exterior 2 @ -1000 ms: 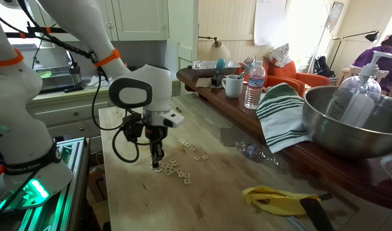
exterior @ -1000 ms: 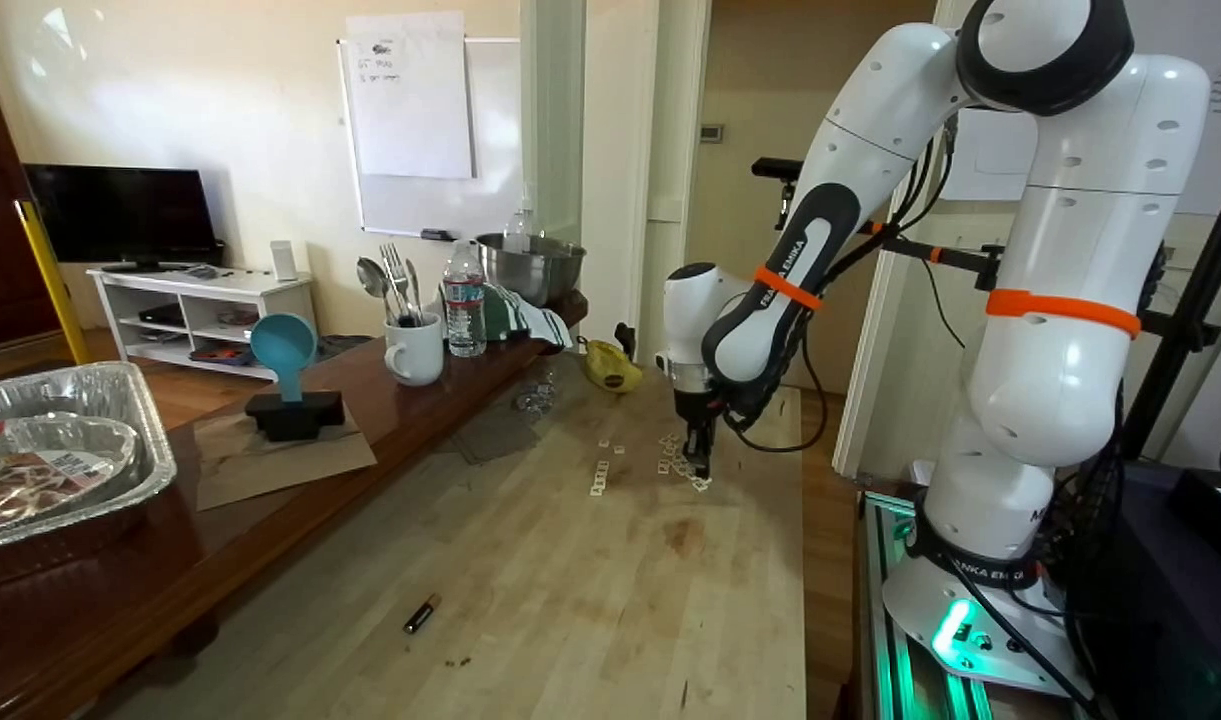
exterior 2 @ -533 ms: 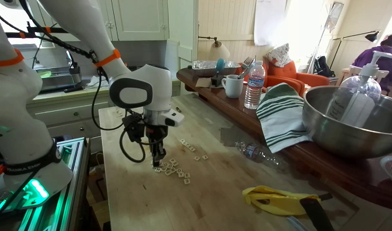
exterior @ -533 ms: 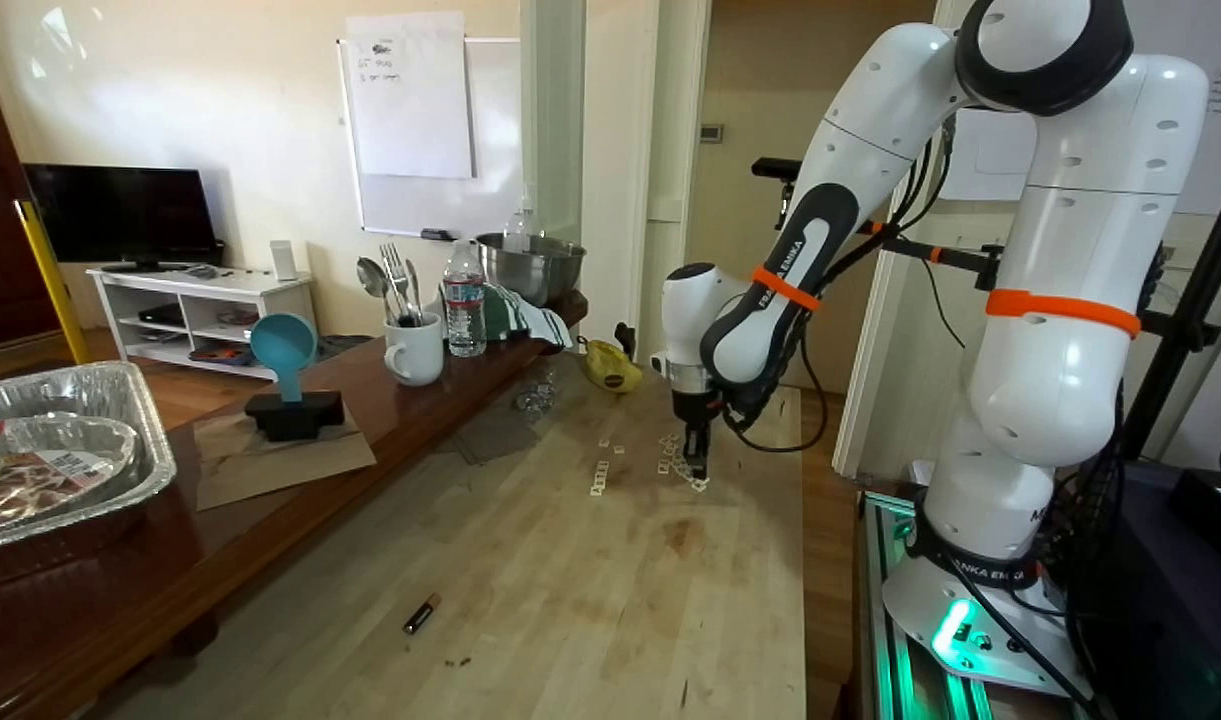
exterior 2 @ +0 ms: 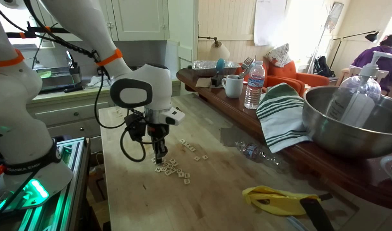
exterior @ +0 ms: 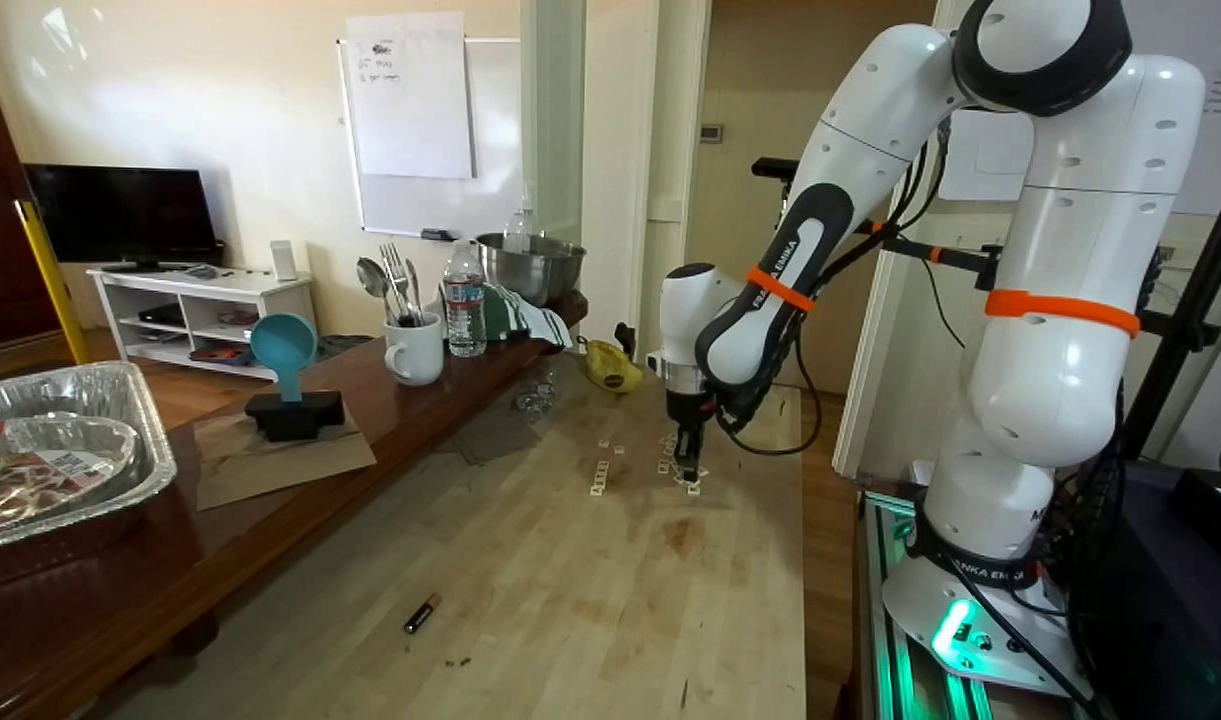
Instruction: Replace the letter P with W and remove the letter L from the pile of letters on the left to spell the word WASTE
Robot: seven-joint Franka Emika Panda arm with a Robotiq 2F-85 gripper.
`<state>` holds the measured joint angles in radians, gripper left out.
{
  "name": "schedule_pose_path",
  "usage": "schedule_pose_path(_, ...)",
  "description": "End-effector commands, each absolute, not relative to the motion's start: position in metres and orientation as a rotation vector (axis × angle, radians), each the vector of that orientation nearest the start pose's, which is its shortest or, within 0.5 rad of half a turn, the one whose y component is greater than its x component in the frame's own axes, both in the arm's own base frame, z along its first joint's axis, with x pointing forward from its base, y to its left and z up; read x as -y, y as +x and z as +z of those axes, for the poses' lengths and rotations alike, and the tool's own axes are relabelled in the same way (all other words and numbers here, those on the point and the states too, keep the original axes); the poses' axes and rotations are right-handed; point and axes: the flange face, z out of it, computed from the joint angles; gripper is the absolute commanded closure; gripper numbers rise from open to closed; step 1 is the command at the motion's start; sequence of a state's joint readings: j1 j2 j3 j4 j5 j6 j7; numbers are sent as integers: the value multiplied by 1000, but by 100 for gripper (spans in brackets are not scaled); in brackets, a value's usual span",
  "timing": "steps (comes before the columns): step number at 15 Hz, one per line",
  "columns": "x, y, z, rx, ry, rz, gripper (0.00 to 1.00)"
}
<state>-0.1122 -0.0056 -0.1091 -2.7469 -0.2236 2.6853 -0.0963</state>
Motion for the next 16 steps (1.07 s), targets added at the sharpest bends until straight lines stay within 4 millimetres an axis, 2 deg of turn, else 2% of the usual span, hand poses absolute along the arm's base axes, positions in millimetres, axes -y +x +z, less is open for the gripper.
schedule_pose_path(1,71,382,205,36,-3216,85,100)
schedule_pose_path(11,49,387,204,-202,-3182,66,100)
schedule_pose_path(16,35,401,205,-391,-3151,71,100)
